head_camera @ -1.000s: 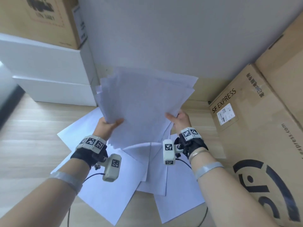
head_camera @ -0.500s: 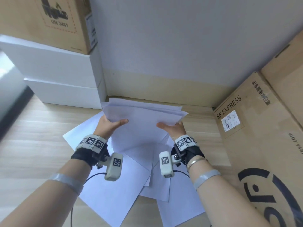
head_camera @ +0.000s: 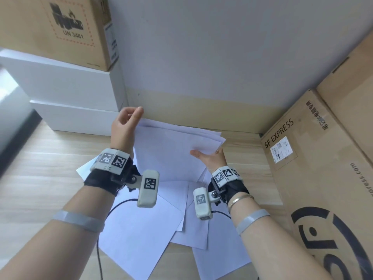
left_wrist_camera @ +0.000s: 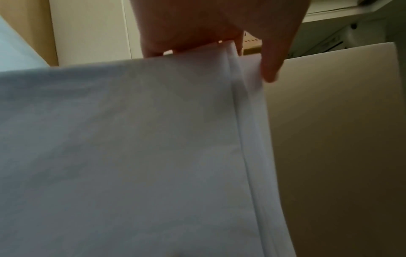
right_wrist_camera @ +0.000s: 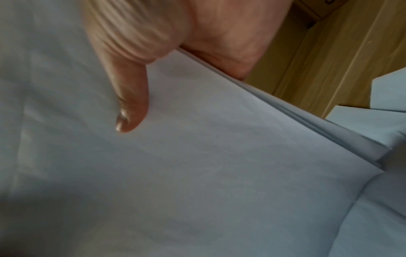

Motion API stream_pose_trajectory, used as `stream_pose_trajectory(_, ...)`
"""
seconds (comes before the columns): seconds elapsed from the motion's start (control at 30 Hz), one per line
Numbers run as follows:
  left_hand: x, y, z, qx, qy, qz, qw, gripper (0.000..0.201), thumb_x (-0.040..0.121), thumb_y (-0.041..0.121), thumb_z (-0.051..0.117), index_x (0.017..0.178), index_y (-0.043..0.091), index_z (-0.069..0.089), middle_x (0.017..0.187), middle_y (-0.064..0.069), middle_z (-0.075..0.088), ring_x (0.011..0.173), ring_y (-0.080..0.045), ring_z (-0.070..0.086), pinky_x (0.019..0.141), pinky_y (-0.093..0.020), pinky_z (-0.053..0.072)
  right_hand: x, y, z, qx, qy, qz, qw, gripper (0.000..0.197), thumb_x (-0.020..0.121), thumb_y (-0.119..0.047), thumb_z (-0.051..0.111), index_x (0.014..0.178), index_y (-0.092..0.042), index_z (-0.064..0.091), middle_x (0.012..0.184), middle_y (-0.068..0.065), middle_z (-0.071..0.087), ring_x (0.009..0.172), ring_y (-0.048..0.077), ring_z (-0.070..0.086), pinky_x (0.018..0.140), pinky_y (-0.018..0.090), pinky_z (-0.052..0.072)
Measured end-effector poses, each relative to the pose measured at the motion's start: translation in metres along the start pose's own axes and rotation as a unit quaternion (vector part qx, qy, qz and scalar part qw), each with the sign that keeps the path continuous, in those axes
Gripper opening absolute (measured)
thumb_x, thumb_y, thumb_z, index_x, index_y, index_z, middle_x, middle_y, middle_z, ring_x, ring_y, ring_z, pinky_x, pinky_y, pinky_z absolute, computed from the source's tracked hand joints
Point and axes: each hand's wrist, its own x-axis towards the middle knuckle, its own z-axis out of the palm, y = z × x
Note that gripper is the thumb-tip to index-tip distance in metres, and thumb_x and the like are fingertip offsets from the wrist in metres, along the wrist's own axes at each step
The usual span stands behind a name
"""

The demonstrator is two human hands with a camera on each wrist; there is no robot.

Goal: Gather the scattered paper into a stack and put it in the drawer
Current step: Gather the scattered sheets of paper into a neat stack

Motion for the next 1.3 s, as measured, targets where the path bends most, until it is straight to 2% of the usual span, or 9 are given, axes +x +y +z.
stream_pose_trajectory(0.1,0.0,-0.006,0.004,0.047,0.02,-0.001,0.999,0.005,0.071,0.034,0.059,0.069,0.03,0.056,0.075,0.005,0.053,0.077,-0.014,0.046,0.073,-0.024,0.034,-0.002,0.001,-0.003,-0.004,-0.029,0.012,0.999,0.032,0.062,-0.015,0.085,0.083,-0.012,0.062,0.086,-0.001,0.066,0.079,0.009,0.064,0.076,0.019,0.054)
stream_pose_trajectory(0.17,-0.002,-0.013,-0.001,0.046,0.021,-0.012,0.999,0.012,0.07,0.046,0.06,0.074,0.035,0.059,0.077,0.004,0.051,0.078,-0.017,0.043,0.077,-0.03,0.033,-0.005,0.002,-0.005,-0.004,-0.039,-0.002,0.999,0.025,0.07,-0.002,0.079,0.075,-0.017,0.06,0.082,-0.003,0.064,0.073,0.007,0.06,0.061,0.005,0.05)
stream_pose_trajectory(0.27,-0.009,-0.026,-0.011,0.001,-0.037,-0.027,0.999,0.024,0.069,0.045,0.064,0.093,0.044,0.059,0.082,-0.005,0.043,0.078,-0.021,0.038,0.079,-0.037,0.033,-0.008,0.004,-0.004,0.015,-0.021,-0.018,1.0,0.031,0.073,-0.006,0.078,0.1,-0.001,0.062,0.096,0.003,0.064,0.082,0.013,0.062,0.068,0.011,0.05)
stream_pose_trajectory(0.37,-0.016,-0.043,-0.023,-0.009,-0.075,-0.053,0.996,0.051,0.056,0.027,0.076,0.103,0.029,0.056,0.092,-0.004,0.064,0.086,-0.022,0.059,0.085,-0.038,0.049,-0.005,0.003,-0.005,0.033,-0.019,-0.041,0.998,0.016,0.078,0.002,0.071,0.074,-0.011,0.062,0.079,-0.003,0.063,0.056,-0.009,0.06,0.051,0.007,0.046)
stream_pose_trajectory(0.6,-0.033,-0.095,-0.05,0.021,-0.131,-0.25,0.959,0.089,0.017,0.041,0.093,0.098,0.017,0.065,0.106,-0.009,0.067,0.104,-0.03,0.061,0.098,-0.044,0.045,-0.006,0.034,0.007,-0.005,-0.042,0.046,0.998,0.02,0.074,-0.007,0.078,0.083,-0.012,0.061,0.08,-0.005,0.067,0.073,0.011,0.063,0.078,0.027,0.046)
stream_pose_trajectory(0.77,-0.04,-0.11,-0.043,0.186,-0.106,-0.254,0.943,0.071,0.049,0.045,0.078,0.109,0.011,0.062,0.112,-0.015,0.064,0.112,-0.034,0.06,0.101,-0.045,0.044,-0.003,0.065,0.021,-0.092,-0.018,0.116,0.989,0.056,0.076,-0.032,0.075,0.121,-0.007,0.052,0.114,0.007,0.063,0.109,0.028,0.06,0.091,0.034,0.048)
stream_pose_trajectory(0.9,-0.027,-0.103,-0.036,0.285,-0.114,-0.224,0.925,0.04,0.088,0.029,0.059,0.118,0.003,0.06,0.106,-0.014,0.062,0.094,-0.026,0.057,0.083,-0.032,0.041,0.011,0.05,0.025,-0.103,-0.01,0.052,0.993,0.041,0.08,-0.024,0.072,0.111,0.001,0.064,0.112,0.014,0.068,0.103,0.024,0.064,0.086,0.024,0.044)
stream_pose_trajectory(1.13,-0.036,-0.115,-0.076,0.22,-0.049,-0.322,0.92,0.031,0.082,0.014,0.067,0.109,0.001,0.061,0.075,-0.008,0.061,0.08,-0.028,0.058,0.084,-0.041,0.046,0.006,0.038,0.044,-0.287,-0.13,0.085,0.945,0.063,0.087,-0.031,0.063,0.133,0.004,0.04,0.133,0.013,0.051,0.125,0.029,0.049,0.097,0.03,0.04)
stream_pose_trajectory(1.3,-0.059,-0.129,-0.118,0.273,0.014,-0.338,0.901,0.026,0.087,0.012,0.061,0.11,0.0,0.059,0.094,-0.017,0.057,0.087,-0.026,0.053,0.079,-0.033,0.04,-0.009,0.062,0.077,-0.296,-0.186,0.062,0.935,0.036,0.09,-0.033,0.058,0.115,-0.007,0.059,0.116,0.011,0.065,0.108,0.024,0.061,0.09,0.029,0.045)
